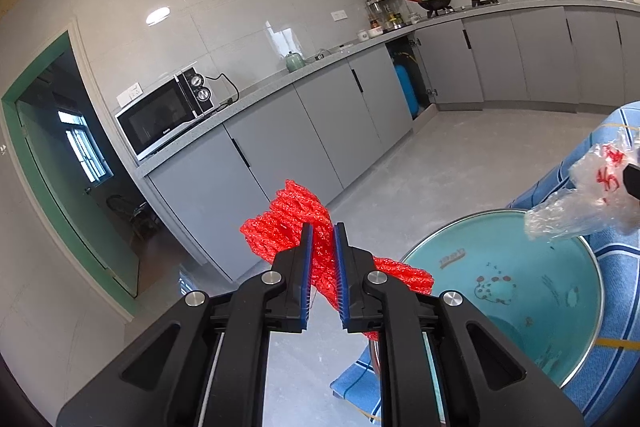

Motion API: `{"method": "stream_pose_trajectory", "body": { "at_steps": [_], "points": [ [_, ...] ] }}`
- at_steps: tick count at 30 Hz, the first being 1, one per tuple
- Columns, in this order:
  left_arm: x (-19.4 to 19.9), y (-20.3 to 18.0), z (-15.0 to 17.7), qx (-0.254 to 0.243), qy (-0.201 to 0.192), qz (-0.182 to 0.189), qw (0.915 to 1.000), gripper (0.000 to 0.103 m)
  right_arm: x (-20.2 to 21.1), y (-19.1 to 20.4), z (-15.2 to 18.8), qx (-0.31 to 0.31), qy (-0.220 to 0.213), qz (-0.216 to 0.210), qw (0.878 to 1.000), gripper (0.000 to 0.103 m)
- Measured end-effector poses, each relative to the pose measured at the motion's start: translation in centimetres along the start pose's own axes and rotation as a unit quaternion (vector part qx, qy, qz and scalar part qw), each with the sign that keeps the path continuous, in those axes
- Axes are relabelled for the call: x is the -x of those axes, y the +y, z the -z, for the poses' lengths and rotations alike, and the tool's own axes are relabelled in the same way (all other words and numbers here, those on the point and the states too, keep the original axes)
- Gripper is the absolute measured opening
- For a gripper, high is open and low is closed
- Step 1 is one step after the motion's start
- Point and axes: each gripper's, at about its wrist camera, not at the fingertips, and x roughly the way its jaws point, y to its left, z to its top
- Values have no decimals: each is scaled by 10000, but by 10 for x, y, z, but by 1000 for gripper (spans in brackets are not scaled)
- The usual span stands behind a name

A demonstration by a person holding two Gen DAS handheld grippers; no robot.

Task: Collect trash
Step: 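Carry both items over the light-blue bin and open both tools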

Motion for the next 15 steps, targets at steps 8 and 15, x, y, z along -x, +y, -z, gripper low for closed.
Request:
{"method": "stream_pose_trajectory", "body": {
  "at_steps": [8, 15],
  "points": [
    [-4, -6, 1, -28, 53, 98, 9999, 46, -6, 0, 0, -89, -11, -225, 9997, 35],
    [-1, -11, 2, -128, 10, 42, 9999, 59, -3, -5, -1, -187, -19, -123, 9997, 41]
  ]
}}
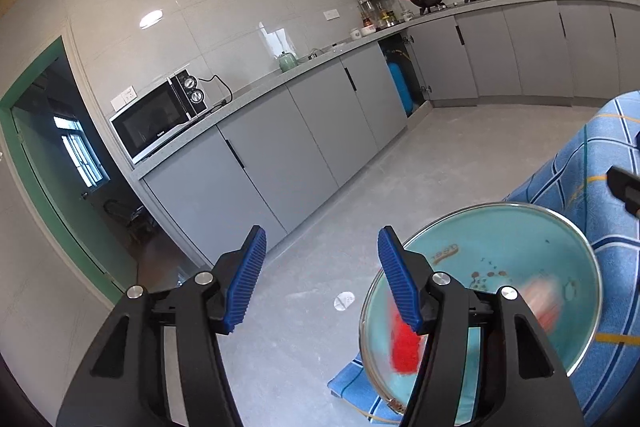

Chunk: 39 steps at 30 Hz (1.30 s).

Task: Collect trash
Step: 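Carry both items over the light-blue bin and open both tools, then move both open tools back toward the trash pile on the table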

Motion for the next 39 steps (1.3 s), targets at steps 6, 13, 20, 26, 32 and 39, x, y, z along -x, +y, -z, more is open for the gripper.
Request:
{"method": "stream_pose_trajectory", "body": {
  "at_steps": [6, 13, 20, 26, 32, 39],
  "points": [
    [-1, 6, -2, 49, 54, -51, 10000, 65, 10, -8, 3, -97, -9, 86, 9999, 48],
    [15, 9, -2, 119, 52, 57, 9999, 77, 36, -13, 8, -134, -62, 178, 9997, 60],
    [50, -3, 2, 99, -97, 440, 9989, 83, 83, -31, 18, -297, -244, 364, 9986, 68],
    [89, -28, 9, -128, -338, 759, 9965, 87, 124, -58, 36, -419, -380, 709, 9959, 71],
    [123, -53, 17, -299, -562, 1044, 9925, 88, 160, -86, 58, -582, -455, 1063, 9916, 74],
    [161, -81, 20, -447, -800, 1406, 9858, 89, 208, -128, 85, -798, -605, 1613, 9818, 79]
  ]
}}
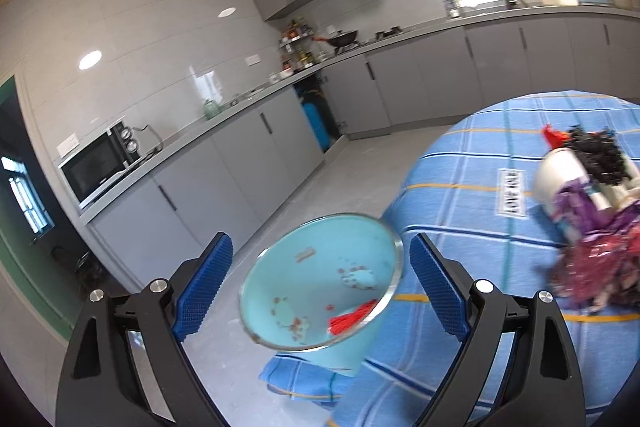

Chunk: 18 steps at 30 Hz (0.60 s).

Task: Collect trash
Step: 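Move both open tools back toward the trash pile on the table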

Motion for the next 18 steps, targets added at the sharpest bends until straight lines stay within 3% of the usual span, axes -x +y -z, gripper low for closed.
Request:
{"method": "stream_pose_trajectory", "body": {
  "at_steps": [10, 18],
  "points": [
    [26, -58, 0, -272, -86, 608, 9977, 89, 11, -75, 45, -282, 253, 814, 9960, 81],
    [58, -86, -2, -425, -387, 810, 9951, 90, 11, -91, 70, -338, 392, 931, 9943, 81]
  ]
}}
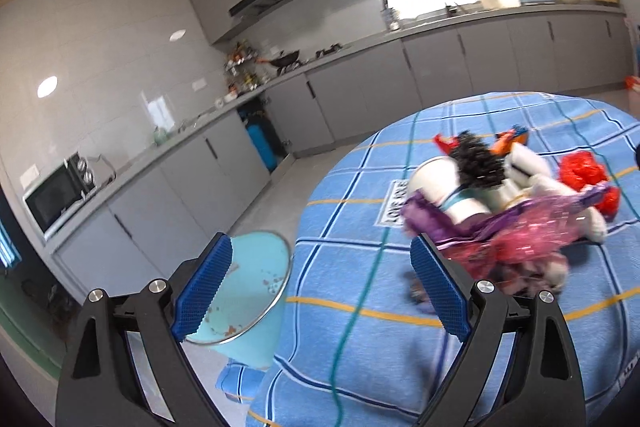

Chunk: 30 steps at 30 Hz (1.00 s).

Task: Collect trash
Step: 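Move both open tools back toward the trash pile on the table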

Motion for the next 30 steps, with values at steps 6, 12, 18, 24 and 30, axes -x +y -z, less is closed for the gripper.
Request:
{"method": "stream_pose_trajectory", "body": {
  "at_steps": [6, 12, 18, 24, 30],
  "points": [
    [18, -34, -3, -342, -246, 253, 9988, 90, 6, -21, 15, -11, 94, 247, 9996, 81],
    [32, -70, 3, -750, -377, 495, 9952, 91, 9, -42, 35, -174, 227, 349, 9990, 81],
    [28, -94, -5, -962, -527, 637, 9919, 91, 9, -44, 38, -230, 202, 291, 9991, 81],
    [14, -114, 3, -1140, -332, 852, 9893, 90, 8, -51, 40, -327, 213, 314, 9987, 84],
    [7, -101, -2, -908, -261, 1049, 9900, 43, 8, -48, 43, -291, 228, 272, 9989, 84]
  ]
}}
